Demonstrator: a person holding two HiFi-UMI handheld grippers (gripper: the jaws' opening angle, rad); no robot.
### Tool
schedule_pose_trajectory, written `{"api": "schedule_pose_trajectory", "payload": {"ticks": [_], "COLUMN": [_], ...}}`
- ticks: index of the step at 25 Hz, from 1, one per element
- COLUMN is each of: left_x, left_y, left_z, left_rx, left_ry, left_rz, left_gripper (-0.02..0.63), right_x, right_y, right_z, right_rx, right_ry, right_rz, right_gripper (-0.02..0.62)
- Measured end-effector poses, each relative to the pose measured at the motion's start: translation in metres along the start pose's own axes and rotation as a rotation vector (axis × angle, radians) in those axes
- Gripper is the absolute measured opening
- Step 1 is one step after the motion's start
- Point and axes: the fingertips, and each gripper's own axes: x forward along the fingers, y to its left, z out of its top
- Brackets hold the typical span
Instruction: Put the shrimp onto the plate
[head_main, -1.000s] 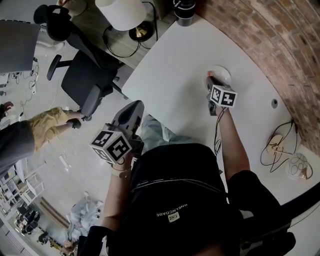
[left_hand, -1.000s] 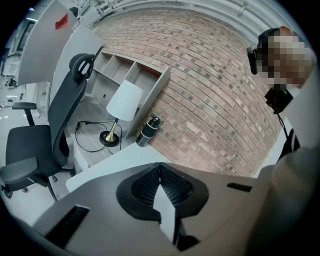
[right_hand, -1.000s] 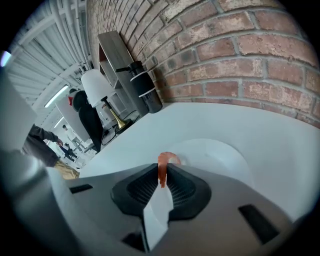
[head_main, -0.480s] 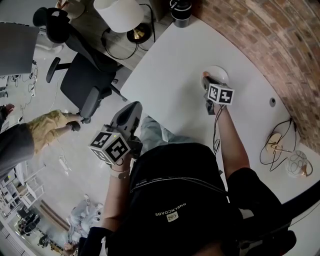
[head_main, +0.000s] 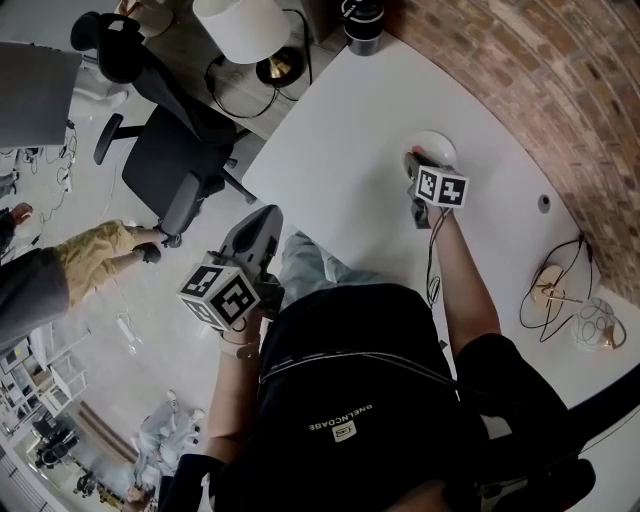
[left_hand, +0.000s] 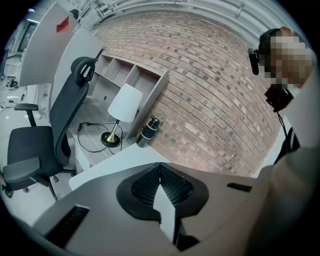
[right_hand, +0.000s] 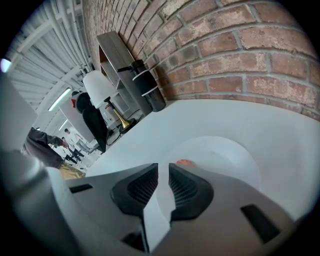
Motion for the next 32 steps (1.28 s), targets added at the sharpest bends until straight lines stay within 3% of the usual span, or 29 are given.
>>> {"api": "schedule_pose_trajectory", "payload": {"ticks": [16,32], "left_x": [-0.009,-0.006], "left_y": [-0.008,-0.027], "left_z": [-0.004,0.005], "left_rx": [0.020,0.091], "left_ry": [-0.013,0.004], "left_rz": [-0.040,-0.178], "left_gripper": [0.003,0.003], "right_x": [-0.052,-0.131], "right_y": [0.013,0.048], "right_z": [0.033,0.068], "right_rx": [-0.018,-0.009], "right_ry": [-0.135,-0.346], "right_rz": [-0.022,-0.027], "right_gripper": [0.054,0.053]}}
